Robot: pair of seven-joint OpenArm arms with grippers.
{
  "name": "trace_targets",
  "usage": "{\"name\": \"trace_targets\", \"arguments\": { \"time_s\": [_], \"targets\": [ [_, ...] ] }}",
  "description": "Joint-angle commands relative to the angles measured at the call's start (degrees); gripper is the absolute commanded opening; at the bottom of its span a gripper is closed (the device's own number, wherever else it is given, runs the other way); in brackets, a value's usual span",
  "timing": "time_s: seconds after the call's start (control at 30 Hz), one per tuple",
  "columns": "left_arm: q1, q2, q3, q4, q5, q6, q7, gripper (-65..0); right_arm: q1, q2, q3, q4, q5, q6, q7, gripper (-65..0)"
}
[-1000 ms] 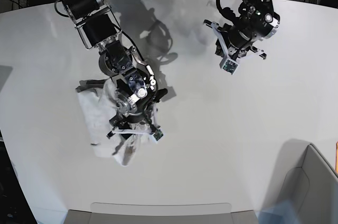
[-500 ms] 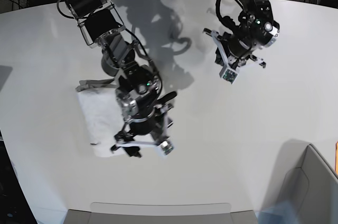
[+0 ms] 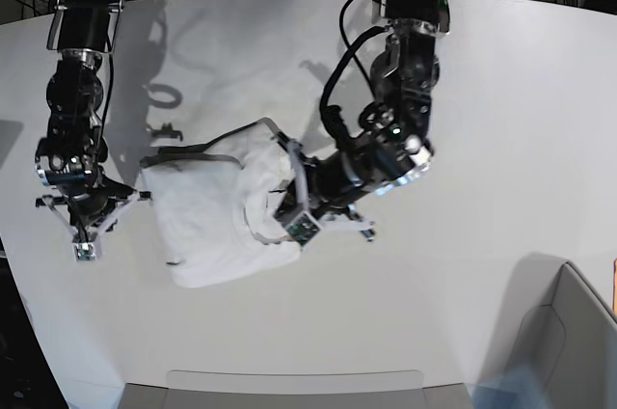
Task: Fold the T-shirt properly
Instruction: 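Lift the folded bundle with the right gripper and carry it across the table, then hand the bundle from the right gripper to the left gripper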
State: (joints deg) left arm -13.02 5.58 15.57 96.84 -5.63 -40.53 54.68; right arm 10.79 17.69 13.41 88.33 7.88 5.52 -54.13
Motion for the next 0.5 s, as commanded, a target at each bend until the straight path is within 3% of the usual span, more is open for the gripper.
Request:
{"name": "trace_targets", "arguments": {
  "time_s": [0.0,0.13,0.3,0.47],
  "targets": [
    [-1.62,-0.09,1.79,-1.41,-0.22,0.53,-2.50,-65.0,1.13,-0.07,0.35,0.06,1.92,0.59,1.43,-65.0],
    [-5.14,-0.09,8.03,-10.20,-0.22,0.53,-7.86,-65.0,0.95,0.81,2.99,-4.69,2.63,0.77,1.78,-65.0],
    [-6.54,-0.18,15.06,-13.19,-0.31,0.53,-8.04,-65.0,4.47,0.72,2.90,-9.70,2.63,0.68,2.39,-65.0],
    [-4.00,-0.18,21.57,-13.45,-0.66,0.53,-8.21,-65.0,8.33,0.46,2.46,-18.14,2.36,0.68,8.28,-65.0]
  ]
}}
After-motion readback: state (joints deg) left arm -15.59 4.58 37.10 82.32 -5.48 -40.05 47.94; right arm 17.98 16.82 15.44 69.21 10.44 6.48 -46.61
